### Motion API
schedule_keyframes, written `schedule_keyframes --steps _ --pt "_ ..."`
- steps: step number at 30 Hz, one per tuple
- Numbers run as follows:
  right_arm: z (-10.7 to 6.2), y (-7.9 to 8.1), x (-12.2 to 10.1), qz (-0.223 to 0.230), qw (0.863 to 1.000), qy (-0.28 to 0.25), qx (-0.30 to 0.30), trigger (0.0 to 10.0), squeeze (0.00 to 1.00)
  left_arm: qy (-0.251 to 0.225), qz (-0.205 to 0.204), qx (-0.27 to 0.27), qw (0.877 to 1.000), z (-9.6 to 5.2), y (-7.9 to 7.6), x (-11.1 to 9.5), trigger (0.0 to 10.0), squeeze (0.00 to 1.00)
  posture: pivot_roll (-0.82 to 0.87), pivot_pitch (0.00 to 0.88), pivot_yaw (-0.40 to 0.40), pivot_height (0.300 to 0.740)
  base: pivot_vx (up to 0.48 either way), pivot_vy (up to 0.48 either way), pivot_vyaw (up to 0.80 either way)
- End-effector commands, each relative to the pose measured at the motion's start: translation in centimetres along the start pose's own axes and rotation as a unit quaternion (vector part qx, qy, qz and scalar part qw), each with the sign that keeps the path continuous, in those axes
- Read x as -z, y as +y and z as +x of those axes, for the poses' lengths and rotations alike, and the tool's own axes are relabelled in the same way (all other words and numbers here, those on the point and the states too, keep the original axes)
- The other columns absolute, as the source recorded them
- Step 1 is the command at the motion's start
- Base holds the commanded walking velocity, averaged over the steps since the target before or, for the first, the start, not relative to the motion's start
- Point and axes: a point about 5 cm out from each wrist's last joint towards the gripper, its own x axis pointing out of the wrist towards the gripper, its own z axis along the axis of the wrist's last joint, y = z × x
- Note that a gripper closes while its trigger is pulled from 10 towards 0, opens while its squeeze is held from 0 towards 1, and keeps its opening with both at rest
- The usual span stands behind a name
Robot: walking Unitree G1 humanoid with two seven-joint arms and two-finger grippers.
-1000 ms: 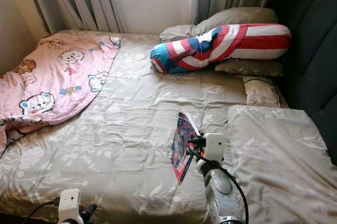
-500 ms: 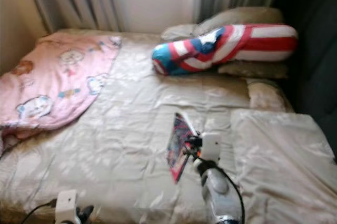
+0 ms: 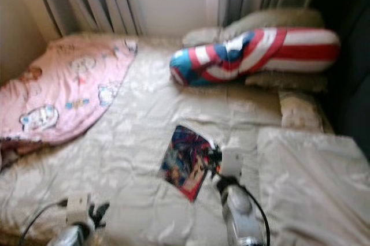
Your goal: Clean up the room
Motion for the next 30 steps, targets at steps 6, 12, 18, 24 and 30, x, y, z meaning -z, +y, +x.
schedule_keyframes --steps 6,12,18,24,30 --pt "0.3 -0.1 -1.2 0.054 0.998 -0.034 0.023 10.0 0.00 -0.177 0.012 0.024 0.984 0.7 -0.6 -7.0 10.0 0.00 -0.03 0.017 0.000 0.740 0.000 0.000 0.00" --pt "0.4 -0.3 -1.6 0.109 0.992 -0.047 0.042 10.0 0.00 -0.218 0.008 0.037 0.975 0.0 -2.1 -8.2 10.0 0.00 -0.03 0.015 0.001 0.740 0.000 0.000 0.00" --pt "0.5 -0.9 -2.2 0.164 0.982 -0.066 0.060 10.0 0.00 -0.216 0.002 0.039 0.976 -0.5 -2.5 -8.2 10.0 0.00 -0.03 0.006 -0.001 0.740 0.000 0.000 0.00" --pt "0.7 -1.0 -2.4 0.193 0.978 -0.065 0.054 10.0 0.00 -0.225 0.001 0.038 0.974 -0.3 -2.5 -9.3 10.0 0.00 -0.03 0.000 -0.001 0.740 0.000 0.000 0.00" --pt "0.9 0.5 -2.3 0.238 0.970 -0.054 -0.004 10.0 0.00 -0.229 0.001 0.044 0.973 -0.1 -2.8 -10.0 10.0 0.00 -0.03 0.000 -0.002 0.740 0.000 0.000 0.00"
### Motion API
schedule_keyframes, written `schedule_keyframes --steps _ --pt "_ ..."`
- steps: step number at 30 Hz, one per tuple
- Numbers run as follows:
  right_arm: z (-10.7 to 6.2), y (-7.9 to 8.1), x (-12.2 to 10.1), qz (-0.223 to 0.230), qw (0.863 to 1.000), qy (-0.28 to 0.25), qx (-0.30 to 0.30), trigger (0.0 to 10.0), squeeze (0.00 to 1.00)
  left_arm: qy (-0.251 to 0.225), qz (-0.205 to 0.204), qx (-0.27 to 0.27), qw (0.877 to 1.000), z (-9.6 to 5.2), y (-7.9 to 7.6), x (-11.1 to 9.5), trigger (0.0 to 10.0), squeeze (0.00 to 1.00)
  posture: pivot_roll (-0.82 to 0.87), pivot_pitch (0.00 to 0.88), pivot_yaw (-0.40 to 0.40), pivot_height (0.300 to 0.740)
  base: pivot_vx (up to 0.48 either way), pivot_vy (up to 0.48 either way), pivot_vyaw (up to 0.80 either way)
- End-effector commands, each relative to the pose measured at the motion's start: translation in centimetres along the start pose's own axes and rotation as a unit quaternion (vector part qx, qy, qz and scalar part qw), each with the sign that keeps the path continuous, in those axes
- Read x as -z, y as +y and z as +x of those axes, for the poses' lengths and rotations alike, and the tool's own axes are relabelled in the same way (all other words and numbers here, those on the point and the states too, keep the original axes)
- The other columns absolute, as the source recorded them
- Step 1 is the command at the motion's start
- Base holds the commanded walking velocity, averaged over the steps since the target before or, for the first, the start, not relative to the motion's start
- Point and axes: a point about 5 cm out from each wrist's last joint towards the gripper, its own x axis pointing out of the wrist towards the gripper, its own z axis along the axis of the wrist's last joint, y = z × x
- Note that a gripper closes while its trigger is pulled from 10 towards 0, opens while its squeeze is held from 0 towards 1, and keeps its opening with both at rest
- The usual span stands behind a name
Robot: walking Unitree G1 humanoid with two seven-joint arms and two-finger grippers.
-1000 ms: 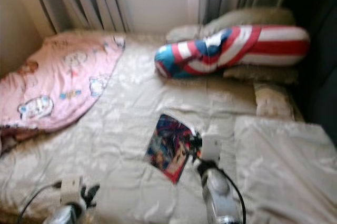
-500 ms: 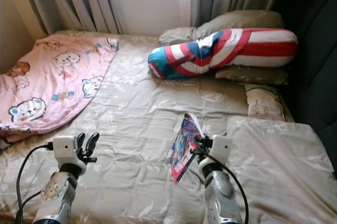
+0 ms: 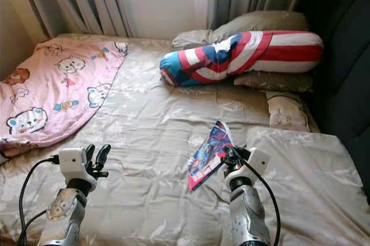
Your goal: Clean up the room
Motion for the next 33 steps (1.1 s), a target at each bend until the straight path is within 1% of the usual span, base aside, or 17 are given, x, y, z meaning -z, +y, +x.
schedule_keyframes --steps 1,3,4,7,10,14,19,20,22,26,28,33 --pt "0.5 1.7 -0.7 0.017 0.999 -0.016 -0.040 10.0 0.00 -0.008 0.002 0.003 1.000 0.3 0.1 -0.7 10.0 0.00 -0.03 0.000 -0.002 0.740 0.000 0.000 0.00" --pt "0.5 1.7 -0.6 0.026 0.999 -0.012 -0.042 10.0 0.00 -0.008 0.001 0.004 1.000 0.4 0.0 -0.7 10.0 0.00 -0.03 0.000 -0.001 0.740 0.000 0.000 0.00" --pt "0.4 1.6 -0.5 0.052 0.998 -0.011 -0.040 10.0 0.00 -0.008 0.000 0.004 1.000 0.4 -0.1 -0.8 10.0 0.00 -0.03 0.000 0.000 0.740 0.000 0.000 0.00" --pt "0.3 1.4 -0.3 0.086 0.995 -0.004 -0.043 10.0 0.00 -0.008 -0.001 0.006 1.000 0.4 -0.1 -0.9 10.0 0.00 -0.03 0.000 -0.001 0.740 0.000 0.000 0.00" --pt "0.3 1.0 0.2 0.071 0.997 0.013 -0.039 10.0 0.00 -0.009 -0.001 0.007 1.000 0.5 -0.1 -1.0 10.0 0.00 -0.02 0.000 -0.005 0.740 0.000 0.000 0.00" --pt "0.4 0.7 0.3 0.077 0.996 0.019 -0.030 10.0 0.00 -0.011 0.001 0.004 1.000 0.5 0.1 -1.2 10.0 0.00 -0.01 0.000 -0.011 0.740 0.000 0.000 0.00" --pt "0.5 0.4 0.1 0.074 0.997 0.019 -0.013 10.0 0.00 -0.011 0.001 0.002 1.000 0.5 0.2 -1.3 10.0 0.00 -0.01 0.000 -0.012 0.740 0.000 0.000 0.00" --pt "0.6 0.1 0.1 0.084 0.996 0.018 0.000 10.0 0.00 -0.011 0.001 0.000 1.000 0.5 0.2 -1.3 10.0 0.00 -0.01 0.003 -0.012 0.731 0.000 0.000 0.00" --pt "0.6 0.0 0.0 0.092 0.996 0.017 0.004 10.0 0.00 -0.011 0.002 -0.001 1.000 0.5 0.3 -1.3 10.0 0.00 -0.01 0.007 -0.012 0.721 0.000 0.000 0.00" --pt "0.4 -0.1 0.2 0.084 0.996 0.017 0.003 10.0 0.00 -0.011 0.002 -0.001 1.000 0.5 0.2 -1.3 10.0 0.00 -0.01 0.010 -0.011 0.696 0.000 0.000 0.00" --pt "0.3 -0.2 0.1 0.082 0.997 0.011 0.002 10.0 0.00 -0.011 0.001 -0.001 1.000 0.5 0.2 -1.3 10.0 0.00 -0.01 0.011 -0.011 0.696 0.000 0.000 0.00" --pt "0.4 -0.3 0.3 0.079 0.997 0.014 0.009 10.0 0.00 -0.012 0.001 -0.001 1.000 0.7 0.1 -1.5 10.0 0.00 -0.01 0.015 -0.008 0.696 0.000 0.000 0.00"
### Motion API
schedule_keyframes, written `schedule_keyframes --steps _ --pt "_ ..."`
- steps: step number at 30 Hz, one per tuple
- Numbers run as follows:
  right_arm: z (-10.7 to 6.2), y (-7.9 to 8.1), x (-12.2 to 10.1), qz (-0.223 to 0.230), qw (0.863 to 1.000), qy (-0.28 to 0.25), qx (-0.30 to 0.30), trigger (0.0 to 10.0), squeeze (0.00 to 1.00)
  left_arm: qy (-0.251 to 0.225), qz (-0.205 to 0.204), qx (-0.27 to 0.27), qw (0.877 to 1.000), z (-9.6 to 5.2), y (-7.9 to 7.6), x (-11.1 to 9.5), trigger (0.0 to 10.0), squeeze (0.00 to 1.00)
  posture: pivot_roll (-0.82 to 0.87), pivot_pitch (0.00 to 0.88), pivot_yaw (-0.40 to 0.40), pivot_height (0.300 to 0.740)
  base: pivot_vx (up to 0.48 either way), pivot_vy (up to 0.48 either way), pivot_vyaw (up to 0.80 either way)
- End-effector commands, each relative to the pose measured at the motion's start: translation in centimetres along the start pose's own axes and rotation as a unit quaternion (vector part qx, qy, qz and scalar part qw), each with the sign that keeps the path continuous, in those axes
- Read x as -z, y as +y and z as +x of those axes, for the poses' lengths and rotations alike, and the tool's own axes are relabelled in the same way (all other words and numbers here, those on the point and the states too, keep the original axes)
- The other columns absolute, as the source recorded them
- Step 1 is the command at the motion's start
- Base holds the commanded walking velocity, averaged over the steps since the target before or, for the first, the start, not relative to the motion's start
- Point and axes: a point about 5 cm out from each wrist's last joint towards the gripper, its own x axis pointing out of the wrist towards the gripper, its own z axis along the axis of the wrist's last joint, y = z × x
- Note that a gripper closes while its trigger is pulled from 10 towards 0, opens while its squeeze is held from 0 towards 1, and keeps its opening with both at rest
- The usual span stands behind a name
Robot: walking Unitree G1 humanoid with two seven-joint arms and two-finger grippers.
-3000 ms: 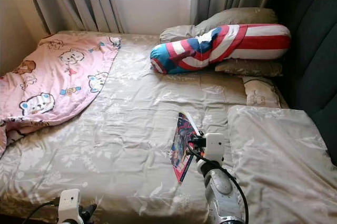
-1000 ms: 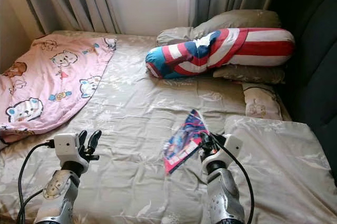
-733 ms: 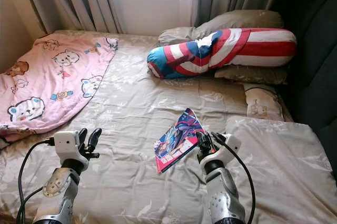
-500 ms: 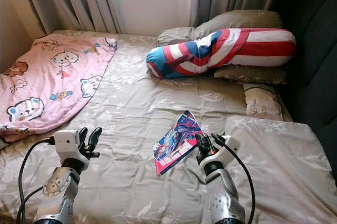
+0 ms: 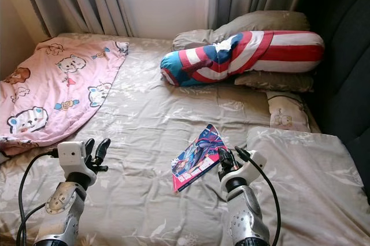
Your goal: Clean up the room
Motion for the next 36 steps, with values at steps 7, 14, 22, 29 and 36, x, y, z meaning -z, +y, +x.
schedule_keyframes --steps 7,14,22,29,36 --pt "0.29 0.74 0.07 -0.011 1.000 -0.002 -0.021 10.0 0.00 0.000 -0.001 -0.003 1.000 0.18 0.13 -0.34 10.0 0.00 -0.01 0.018 -0.006 0.681 0.000 0.000 0.00" --pt "0.24 0.69 0.08 -0.028 0.999 -0.006 -0.023 10.0 0.00 0.000 -0.001 -0.003 1.000 0.20 0.13 -0.38 10.0 0.00 -0.01 0.018 -0.004 0.671 0.000 0.000 0.00" --pt "0.18 0.75 0.35 -0.031 0.999 -0.003 -0.025 10.0 0.00 0.000 0.000 -0.004 1.000 0.12 0.27 -0.40 10.0 0.00 -0.01 0.019 -0.005 0.671 0.000 0.000 0.00" --pt "0.13 0.82 0.47 -0.034 0.999 -0.001 -0.028 10.0 0.00 -0.001 0.001 -0.005 1.000 0.19 0.30 -0.52 10.0 0.00 -0.01 0.020 -0.006 0.671 0.000 0.000 0.00" --pt "0.20 0.91 0.31 -0.046 0.998 -0.009 -0.034 10.0 0.00 -0.002 -0.004 -0.007 1.000 0.23 0.30 -0.56 10.0 0.00 -0.01 0.020 -0.005 0.657 0.000 0.000 0.00"
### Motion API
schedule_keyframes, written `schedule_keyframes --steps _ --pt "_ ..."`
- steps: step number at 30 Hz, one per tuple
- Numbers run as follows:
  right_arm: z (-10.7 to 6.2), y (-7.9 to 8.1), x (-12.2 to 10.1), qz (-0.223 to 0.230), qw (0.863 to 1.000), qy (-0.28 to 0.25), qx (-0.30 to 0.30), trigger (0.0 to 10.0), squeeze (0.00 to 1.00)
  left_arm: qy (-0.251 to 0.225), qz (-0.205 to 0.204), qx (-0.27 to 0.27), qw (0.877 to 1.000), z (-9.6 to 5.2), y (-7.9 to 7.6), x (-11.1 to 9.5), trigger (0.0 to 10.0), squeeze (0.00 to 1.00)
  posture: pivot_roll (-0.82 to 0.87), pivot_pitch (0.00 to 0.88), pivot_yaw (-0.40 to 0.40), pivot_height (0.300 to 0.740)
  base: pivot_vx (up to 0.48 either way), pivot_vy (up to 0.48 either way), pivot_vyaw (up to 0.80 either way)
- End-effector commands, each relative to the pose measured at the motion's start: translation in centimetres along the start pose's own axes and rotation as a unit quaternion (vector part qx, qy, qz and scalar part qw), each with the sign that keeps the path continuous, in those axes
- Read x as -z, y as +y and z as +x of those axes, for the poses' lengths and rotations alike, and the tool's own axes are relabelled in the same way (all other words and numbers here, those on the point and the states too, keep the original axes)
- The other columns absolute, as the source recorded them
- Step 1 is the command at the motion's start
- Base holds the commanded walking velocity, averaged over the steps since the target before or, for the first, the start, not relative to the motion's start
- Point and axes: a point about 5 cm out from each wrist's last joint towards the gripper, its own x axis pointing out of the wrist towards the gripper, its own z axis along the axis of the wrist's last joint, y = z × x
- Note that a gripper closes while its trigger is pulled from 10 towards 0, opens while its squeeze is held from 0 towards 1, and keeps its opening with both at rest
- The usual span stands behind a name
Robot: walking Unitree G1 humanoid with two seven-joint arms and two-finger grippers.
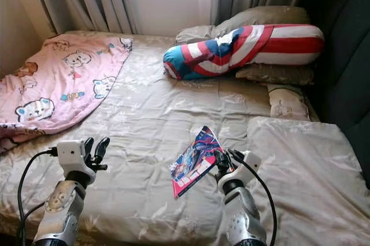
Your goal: Clean up the room
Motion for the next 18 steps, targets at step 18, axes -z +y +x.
schedule_keyframes --steps 18 --pt "0.09 1.02 -0.03 -0.026 0.999 -0.014 -0.029 10.0 0.00 -0.004 -0.003 -0.001 1.000 0.21 0.11 -0.47 10.0 0.00 0.00 0.013 -0.003 0.657 0.000 0.000 0.00"
